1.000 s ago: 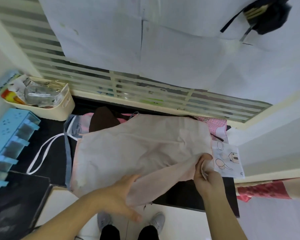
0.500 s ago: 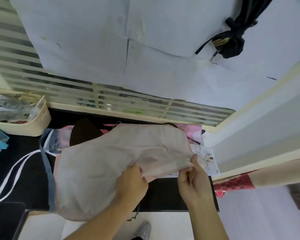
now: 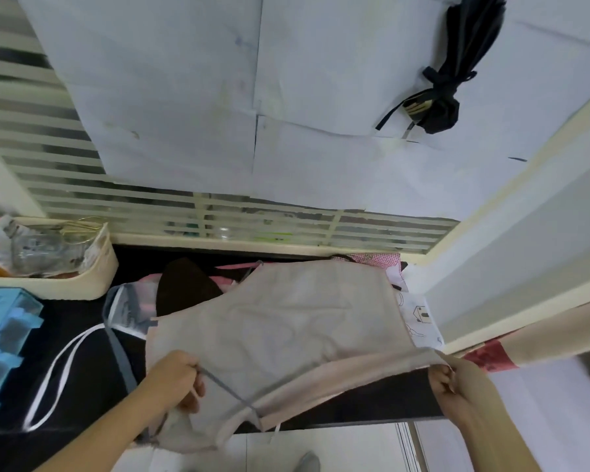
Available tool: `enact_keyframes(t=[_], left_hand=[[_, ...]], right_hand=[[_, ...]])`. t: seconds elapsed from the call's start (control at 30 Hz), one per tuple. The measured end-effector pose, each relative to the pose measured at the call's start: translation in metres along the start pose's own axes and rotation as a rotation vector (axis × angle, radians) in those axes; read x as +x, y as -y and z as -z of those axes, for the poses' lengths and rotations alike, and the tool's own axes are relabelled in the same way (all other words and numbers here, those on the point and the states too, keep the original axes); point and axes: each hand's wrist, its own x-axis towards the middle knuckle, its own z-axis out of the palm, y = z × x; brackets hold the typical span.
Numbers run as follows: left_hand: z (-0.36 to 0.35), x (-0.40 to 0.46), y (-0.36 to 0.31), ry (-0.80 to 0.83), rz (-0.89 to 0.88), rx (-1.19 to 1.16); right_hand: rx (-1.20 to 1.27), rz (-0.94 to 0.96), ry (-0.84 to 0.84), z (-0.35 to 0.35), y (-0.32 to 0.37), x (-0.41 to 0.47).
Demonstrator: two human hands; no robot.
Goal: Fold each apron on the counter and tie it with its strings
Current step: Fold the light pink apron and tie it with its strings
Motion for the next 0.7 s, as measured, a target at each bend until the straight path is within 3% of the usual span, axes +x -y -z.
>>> enact_keyframes(t=[0.13,0.27,0.43,0.6,0.7], left_hand=[[-0.008,0.006,-0.017,0.078,0.105,-0.785],[0.015,0.008,-0.068,0.119,-0.054,-1.157],[0.039,0.013,-0.155,-0.002,-0.394,-0.977],[0.042,0.044,-0.230,-0.167,-0.495,-0.771],[0.029,0.068,-0.247,-0.179,-0.530,-0.653]], right_hand=[[-0.297,0.233,-0.162,0.007,-0.003,0.010],[-0.384,0.278,-0.148,0.012,0.012,0.015],[-0.165,0.166,-0.011,0.001,0.043,0.051],[-0.145,0.159,0.153,-0.039,0.083,0.091],[-0.199,0.139,0.223,-0.061,0.098,0.129]])
